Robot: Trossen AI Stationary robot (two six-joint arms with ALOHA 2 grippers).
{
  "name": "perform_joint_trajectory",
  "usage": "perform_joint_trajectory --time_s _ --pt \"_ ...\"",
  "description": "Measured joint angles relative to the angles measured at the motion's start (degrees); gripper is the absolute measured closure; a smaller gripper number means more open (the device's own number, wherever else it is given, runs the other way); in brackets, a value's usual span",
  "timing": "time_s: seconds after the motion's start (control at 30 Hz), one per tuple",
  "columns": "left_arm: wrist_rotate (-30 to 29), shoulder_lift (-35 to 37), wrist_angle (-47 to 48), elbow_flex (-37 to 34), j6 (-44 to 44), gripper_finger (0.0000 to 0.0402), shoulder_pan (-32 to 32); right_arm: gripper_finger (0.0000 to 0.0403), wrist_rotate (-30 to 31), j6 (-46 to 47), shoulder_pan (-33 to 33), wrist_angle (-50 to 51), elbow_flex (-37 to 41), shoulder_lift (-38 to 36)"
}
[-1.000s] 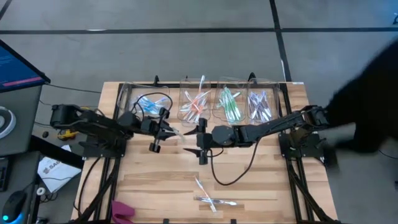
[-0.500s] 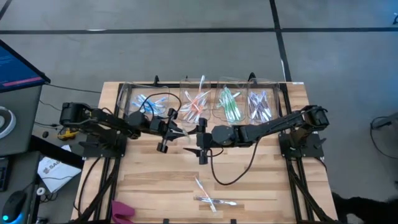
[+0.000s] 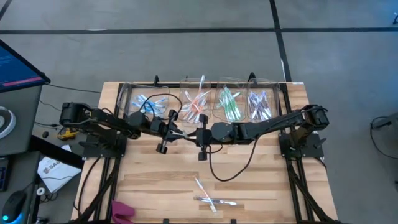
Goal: Pick & Place Toothbrushes
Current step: Put the green toothbrush into the middle right transparent bin
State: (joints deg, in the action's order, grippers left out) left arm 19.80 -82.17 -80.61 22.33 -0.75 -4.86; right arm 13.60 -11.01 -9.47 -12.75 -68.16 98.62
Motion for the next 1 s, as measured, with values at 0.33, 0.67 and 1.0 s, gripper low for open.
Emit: perform_joint_trajectory --time_s 0.33,0.67,1.0 --pt "0.04 0.00 2.20 0.00 0.96 0.0329 -0.02 0.0389 -0.06 2.04 0.17 3.86 0.00 0.01" --pt "-0.32 0.07 2.16 0.02 3.54 0.0247 -0.86 0.0390 5.90 10.26 -2.08 18.74 0.11 -1.24" --pt "-0.10 0.09 8.91 0.02 7.21 0.0213 -3.93 0.0390 22.96 24.77 -3.09 42.50 0.04 -11.42"
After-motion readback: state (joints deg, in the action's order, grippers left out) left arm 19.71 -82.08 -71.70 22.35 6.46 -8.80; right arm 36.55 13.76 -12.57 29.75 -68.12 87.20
